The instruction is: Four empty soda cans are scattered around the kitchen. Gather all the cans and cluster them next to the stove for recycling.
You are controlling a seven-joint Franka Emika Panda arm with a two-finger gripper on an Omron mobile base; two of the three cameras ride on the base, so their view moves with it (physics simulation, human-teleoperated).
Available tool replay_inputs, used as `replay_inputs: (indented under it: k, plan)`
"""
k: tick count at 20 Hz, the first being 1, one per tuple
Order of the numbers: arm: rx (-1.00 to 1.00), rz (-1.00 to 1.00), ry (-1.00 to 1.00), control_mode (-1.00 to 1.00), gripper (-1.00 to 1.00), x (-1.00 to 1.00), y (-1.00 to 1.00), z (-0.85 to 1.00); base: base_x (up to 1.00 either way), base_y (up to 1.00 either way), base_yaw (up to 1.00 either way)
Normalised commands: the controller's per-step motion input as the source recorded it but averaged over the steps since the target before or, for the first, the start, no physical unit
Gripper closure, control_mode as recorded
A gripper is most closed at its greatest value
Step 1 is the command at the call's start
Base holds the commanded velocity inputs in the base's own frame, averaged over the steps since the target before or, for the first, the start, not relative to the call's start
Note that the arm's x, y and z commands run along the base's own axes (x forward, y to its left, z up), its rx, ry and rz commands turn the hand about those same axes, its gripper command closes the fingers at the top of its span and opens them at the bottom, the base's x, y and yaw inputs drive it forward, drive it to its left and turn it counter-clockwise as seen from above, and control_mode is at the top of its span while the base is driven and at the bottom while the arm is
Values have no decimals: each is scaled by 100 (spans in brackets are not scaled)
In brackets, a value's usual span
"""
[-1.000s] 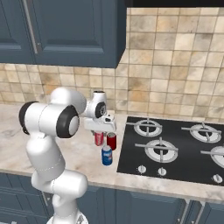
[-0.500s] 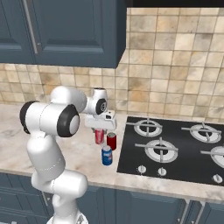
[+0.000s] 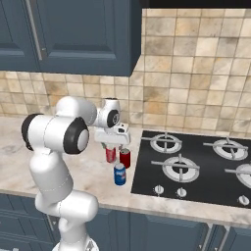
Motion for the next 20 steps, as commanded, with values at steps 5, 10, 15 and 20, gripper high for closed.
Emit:
replay_inputs:
  k: [5, 10, 15, 20]
  plan:
    - [-6, 0, -3, -100, -100, -34, 18, 44, 0, 0, 0]
    - [-3, 0, -6, -100, -100, -68, 20, 38, 0, 0, 0]
    - [1, 0, 1, -100, -100, -98, 1, 0, 0, 0, 0]
    - [1, 0, 0, -100, -100, -98, 1, 20, 0, 0, 0]
